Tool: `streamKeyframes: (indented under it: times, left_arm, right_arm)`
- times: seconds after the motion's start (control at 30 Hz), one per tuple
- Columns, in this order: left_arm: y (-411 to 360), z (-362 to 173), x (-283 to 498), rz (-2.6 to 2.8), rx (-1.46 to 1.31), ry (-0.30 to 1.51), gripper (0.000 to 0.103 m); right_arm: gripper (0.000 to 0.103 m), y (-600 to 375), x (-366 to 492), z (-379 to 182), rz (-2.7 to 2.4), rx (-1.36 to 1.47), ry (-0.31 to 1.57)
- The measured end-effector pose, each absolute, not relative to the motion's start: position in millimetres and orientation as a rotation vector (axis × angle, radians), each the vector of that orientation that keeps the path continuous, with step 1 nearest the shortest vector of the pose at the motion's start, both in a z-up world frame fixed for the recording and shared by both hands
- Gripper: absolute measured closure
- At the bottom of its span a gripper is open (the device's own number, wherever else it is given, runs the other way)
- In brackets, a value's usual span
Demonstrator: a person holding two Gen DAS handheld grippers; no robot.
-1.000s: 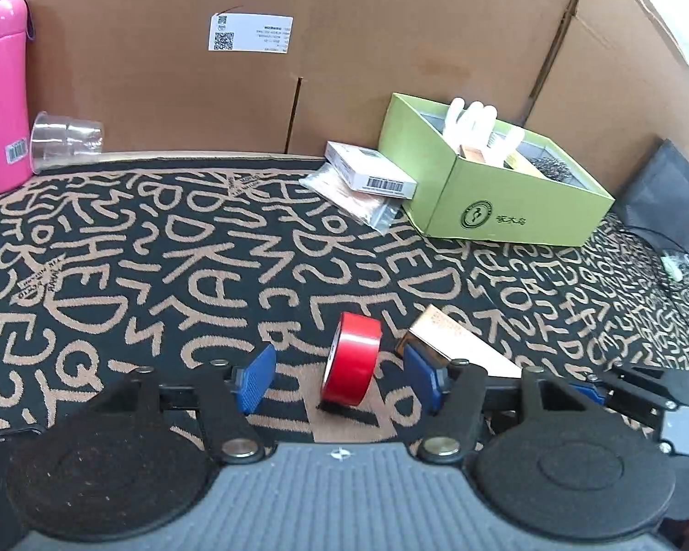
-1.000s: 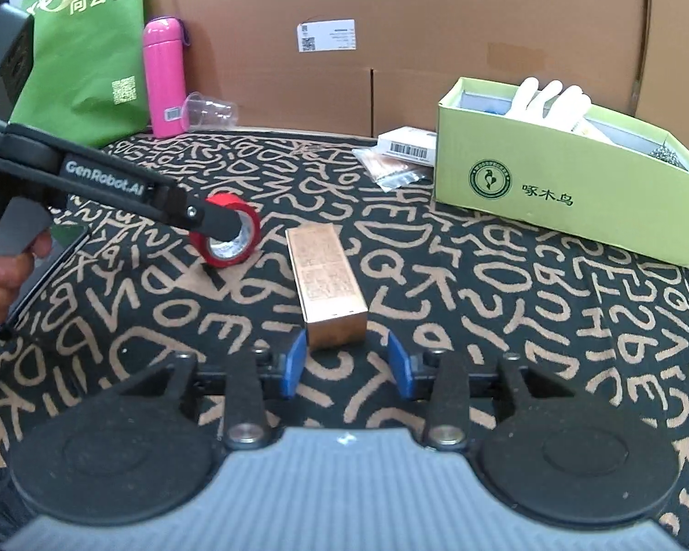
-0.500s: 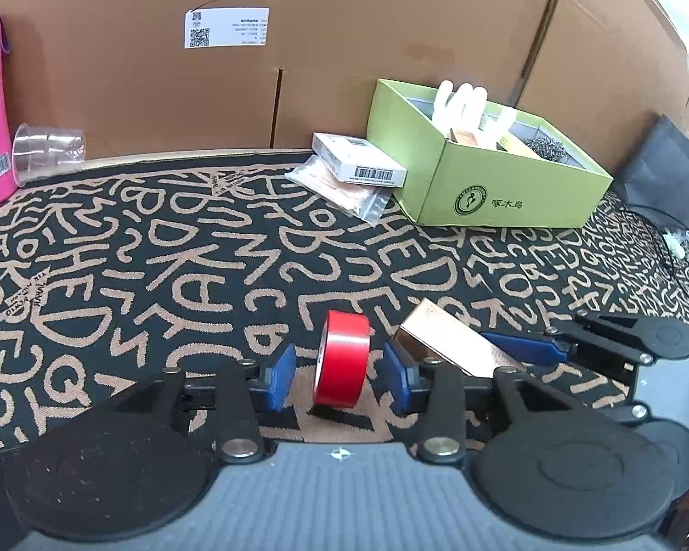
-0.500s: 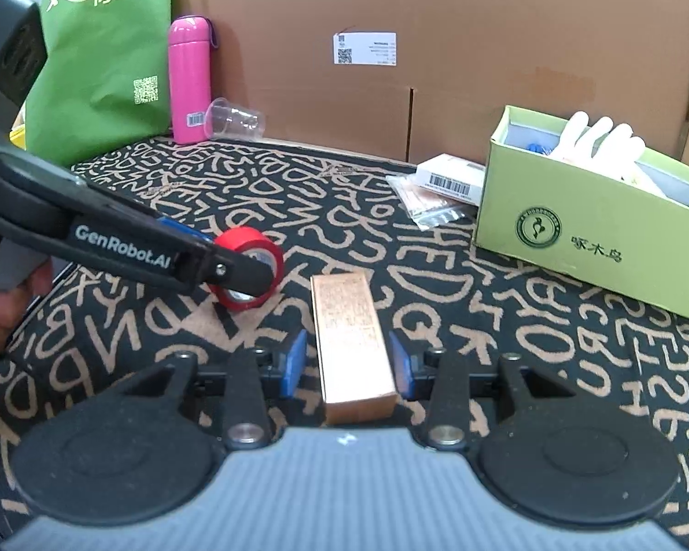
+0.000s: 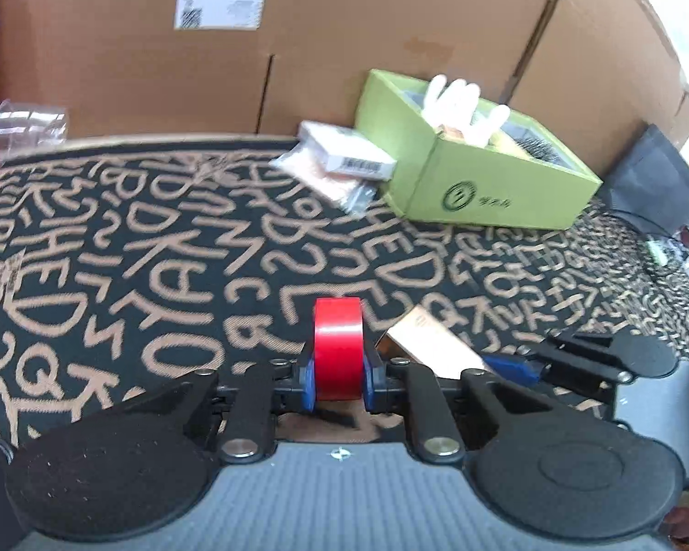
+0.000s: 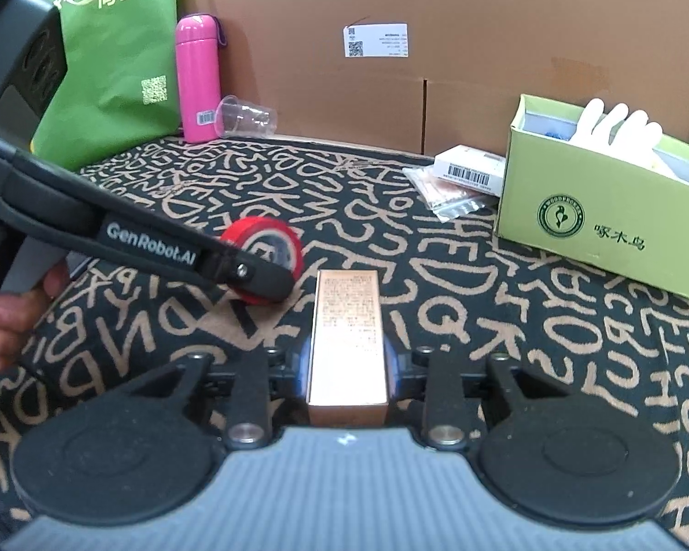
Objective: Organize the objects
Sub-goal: 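Carry the copper box and red tape into the lime-green box and open both grippers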
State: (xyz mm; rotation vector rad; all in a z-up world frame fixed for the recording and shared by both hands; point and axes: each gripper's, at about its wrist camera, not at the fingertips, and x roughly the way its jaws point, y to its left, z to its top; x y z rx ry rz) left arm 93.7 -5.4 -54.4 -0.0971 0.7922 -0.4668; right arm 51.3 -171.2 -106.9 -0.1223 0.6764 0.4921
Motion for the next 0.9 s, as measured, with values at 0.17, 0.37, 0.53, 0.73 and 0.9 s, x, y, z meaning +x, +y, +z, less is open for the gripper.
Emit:
streamKeyframes:
  times: [0.17,0.37,0.53,0.73,0.9]
  left_arm:
    - [-23,-25,95,-0.534,-0.087,0.724,0.085]
    - [-58,9,112,-0.583,-0.067,0.642,0.085]
    - [-93,34,141,-0.613,-0.074,0.617,0.085]
    - [-131,47,178,-0.573,-0.041,0.588,0.085]
    - [-157,38,211,-0.525,0.006,0.601,0.085]
  right_arm:
    - [0.073,-194,48,-89,0.457,-0.088,0.637]
    - [0.073,-234,55,-53,0.332,-0.068,0.522]
    - [0.073,-261,78,-29,0.229,-0.046,0.432]
    - [0.073,-283,127,-20,0.122,-0.007,0.372]
    - [0.073,-288,168,-24,0.082,-0.006,0.355]
